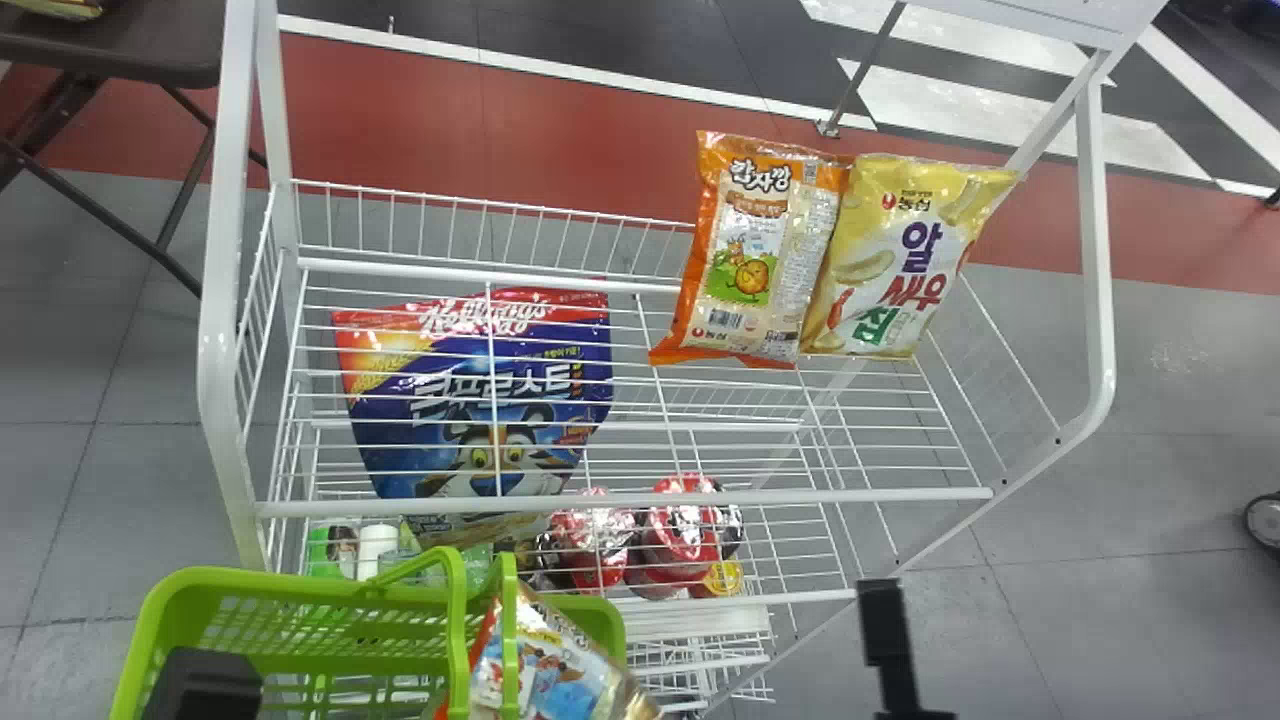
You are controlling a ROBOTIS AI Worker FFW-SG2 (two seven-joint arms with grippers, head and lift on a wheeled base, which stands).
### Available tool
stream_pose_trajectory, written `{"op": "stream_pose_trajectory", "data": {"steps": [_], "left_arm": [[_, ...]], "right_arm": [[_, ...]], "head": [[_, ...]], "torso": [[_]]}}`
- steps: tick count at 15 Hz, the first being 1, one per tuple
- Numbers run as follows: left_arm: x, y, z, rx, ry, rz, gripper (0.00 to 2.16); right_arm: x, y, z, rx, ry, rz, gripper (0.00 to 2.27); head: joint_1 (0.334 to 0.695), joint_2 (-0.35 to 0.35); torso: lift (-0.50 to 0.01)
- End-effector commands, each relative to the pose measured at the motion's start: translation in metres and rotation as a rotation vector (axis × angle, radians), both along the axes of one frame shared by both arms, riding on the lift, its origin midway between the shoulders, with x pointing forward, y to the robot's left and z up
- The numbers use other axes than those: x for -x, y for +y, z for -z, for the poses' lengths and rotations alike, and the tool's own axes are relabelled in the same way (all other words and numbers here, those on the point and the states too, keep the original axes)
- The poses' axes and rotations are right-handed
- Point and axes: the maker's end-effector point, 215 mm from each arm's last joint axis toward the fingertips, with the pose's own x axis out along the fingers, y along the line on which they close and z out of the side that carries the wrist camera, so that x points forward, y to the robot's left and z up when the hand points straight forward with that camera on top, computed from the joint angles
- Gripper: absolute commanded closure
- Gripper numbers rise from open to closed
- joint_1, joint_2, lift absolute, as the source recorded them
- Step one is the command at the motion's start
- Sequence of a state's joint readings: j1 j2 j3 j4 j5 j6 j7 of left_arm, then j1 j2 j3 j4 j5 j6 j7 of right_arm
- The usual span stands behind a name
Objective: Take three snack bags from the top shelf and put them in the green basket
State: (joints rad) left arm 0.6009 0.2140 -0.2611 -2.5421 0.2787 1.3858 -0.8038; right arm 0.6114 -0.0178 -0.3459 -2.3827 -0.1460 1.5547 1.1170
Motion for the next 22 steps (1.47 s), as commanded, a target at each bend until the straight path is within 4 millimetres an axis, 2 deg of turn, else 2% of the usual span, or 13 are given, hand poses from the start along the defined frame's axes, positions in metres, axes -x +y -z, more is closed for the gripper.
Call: {"op": "stream_pose_trajectory", "data": {"steps": [1, 3, 6, 8, 9, 10, 11, 13, 14, 17, 20, 22], "left_arm": [[0.004, -0.002, -0.001, 0.003, 0.002, 0.011, 2.02], [0.007, -0.004, -0.001, 0.008, 0.007, 0.016, 2.02], [0.013, -0.004, -0.001, 0.013, 0.019, 0.020, 2.02], [0.015, -0.005, -0.002, 0.019, 0.021, 0.023, 2.02], [0.017, -0.005, -0.003, 0.018, 0.021, 0.023, 2.02], [0.017, -0.004, -0.004, 0.018, 0.020, 0.021, 2.02], [0.018, -0.004, -0.005, 0.020, 0.017, 0.022, 2.02], [0.020, -0.005, -0.005, 0.022, 0.018, 0.024, 2.02], [0.020, -0.005, -0.006, 0.023, 0.016, 0.024, 2.02], [0.022, -0.005, -0.008, 0.022, 0.013, 0.023, 2.02], [0.023, -0.006, -0.007, 0.019, 0.014, 0.024, 2.02], [0.025, -0.007, -0.006, 0.013, 0.014, 0.028, 2.02]], "right_arm": [[-0.002, 0.031, 0.003, -0.101, 0.016, -0.042, 2.24], [-0.005, 0.049, -0.005, -0.194, 0.017, -0.063, 2.24], [-0.020, 0.069, -0.034, -0.433, -0.036, -0.078, 2.24], [-0.022, 0.074, -0.029, -0.426, -0.027, -0.086, 2.20], [-0.019, 0.075, -0.023, -0.401, -0.008, -0.092, 1.75], [-0.013, 0.074, -0.013, -0.367, 0.031, -0.095, 0.84], [-0.004, 0.071, 0.002, -0.308, 0.098, -0.095, 0.04], [-0.010, 0.059, 0.021, -0.114, 0.070, -0.120, 0.00], [-0.010, 0.054, 0.017, -0.088, 0.053, -0.120, 0.04], [-0.007, 0.029, -0.009, -0.016, -0.030, -0.098, 0.06], [-0.027, -0.009, -0.032, 0.065, -0.118, -0.051, 0.06], [-0.036, -0.041, -0.039, 0.122, -0.145, 0.008, 0.05]], "head": [[0.695, -0.350], [0.695, -0.350], [0.695, -0.350], [0.695, -0.350], [0.695, -0.350], [0.695, -0.350], [0.695, -0.350], [0.695, -0.350], [0.695, -0.350], [0.695, -0.350], [0.695, -0.350], [0.695, -0.350]], "torso": [[-0.038], [-0.038], [-0.038], [-0.038], [-0.038], [-0.038], [-0.038], [-0.037], [-0.037], [-0.037], [-0.037], [-0.037]]}}
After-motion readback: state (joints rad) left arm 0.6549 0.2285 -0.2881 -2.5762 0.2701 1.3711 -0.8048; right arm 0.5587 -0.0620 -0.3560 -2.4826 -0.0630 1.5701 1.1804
